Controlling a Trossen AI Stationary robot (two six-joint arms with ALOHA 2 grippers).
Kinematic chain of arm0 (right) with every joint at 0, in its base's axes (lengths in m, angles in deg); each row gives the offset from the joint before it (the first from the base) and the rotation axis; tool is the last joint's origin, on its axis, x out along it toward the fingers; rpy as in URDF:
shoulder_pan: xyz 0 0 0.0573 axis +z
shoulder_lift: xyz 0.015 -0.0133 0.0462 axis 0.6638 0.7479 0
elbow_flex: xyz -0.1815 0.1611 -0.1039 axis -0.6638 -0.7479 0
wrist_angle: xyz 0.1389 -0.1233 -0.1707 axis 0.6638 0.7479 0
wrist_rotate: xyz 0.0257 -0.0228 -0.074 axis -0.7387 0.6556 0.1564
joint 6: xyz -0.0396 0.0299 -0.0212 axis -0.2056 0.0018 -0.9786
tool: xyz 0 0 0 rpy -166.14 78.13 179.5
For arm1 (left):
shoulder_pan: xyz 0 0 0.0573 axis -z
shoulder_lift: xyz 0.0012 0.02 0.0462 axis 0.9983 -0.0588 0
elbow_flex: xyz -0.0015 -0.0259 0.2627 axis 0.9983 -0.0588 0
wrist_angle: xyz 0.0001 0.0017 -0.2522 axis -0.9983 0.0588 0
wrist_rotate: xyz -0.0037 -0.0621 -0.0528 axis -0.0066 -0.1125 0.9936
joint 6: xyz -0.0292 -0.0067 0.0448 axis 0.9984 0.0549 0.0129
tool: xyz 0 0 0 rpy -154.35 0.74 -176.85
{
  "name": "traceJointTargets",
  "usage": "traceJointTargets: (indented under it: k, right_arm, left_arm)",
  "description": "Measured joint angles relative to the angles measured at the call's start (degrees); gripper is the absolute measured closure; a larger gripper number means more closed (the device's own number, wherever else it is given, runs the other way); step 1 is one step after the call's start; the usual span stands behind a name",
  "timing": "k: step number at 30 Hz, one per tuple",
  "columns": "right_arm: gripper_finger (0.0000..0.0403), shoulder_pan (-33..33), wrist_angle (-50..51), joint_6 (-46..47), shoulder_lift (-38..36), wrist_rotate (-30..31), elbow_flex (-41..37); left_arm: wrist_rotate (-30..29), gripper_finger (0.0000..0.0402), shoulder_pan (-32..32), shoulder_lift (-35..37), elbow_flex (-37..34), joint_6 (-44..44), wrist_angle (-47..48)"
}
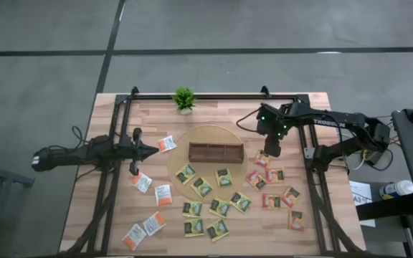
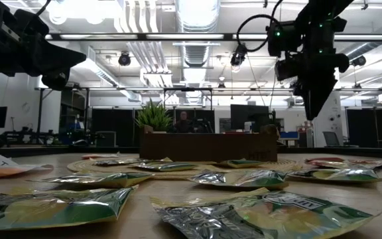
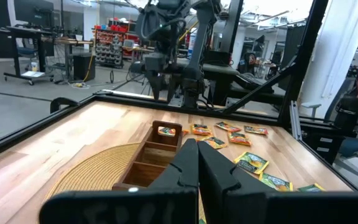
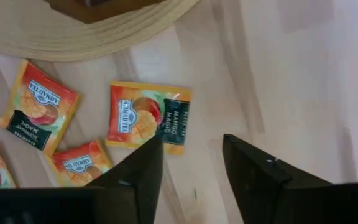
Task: Pick & Place Tea
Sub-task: Put the orange tea bag into the right section of the wooden organizer
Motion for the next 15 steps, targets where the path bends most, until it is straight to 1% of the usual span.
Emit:
traceJointTargets:
  k: [5, 9, 15]
  right_arm:
    - [0.0209, 2.40, -3.92, 0.26, 2.89, -0.34, -1.05]
    - [0.0196, 3.80, -5.28, 4.48, 4.57, -2.44, -2.69]
    - [0.0177, 5.87, -8.59, 7.86, 4.70, -2.56, -6.25]
  left_arm:
    - [0.00, 0.0402, 0.00, 0.00, 0.00, 0.00, 0.02]
    - [0.00, 0.0402, 0.02, 0.00, 0.00, -0.01, 0.00]
    - [0.00, 0.0402, 0.02, 0.00, 0.00, 0.00, 0.00]
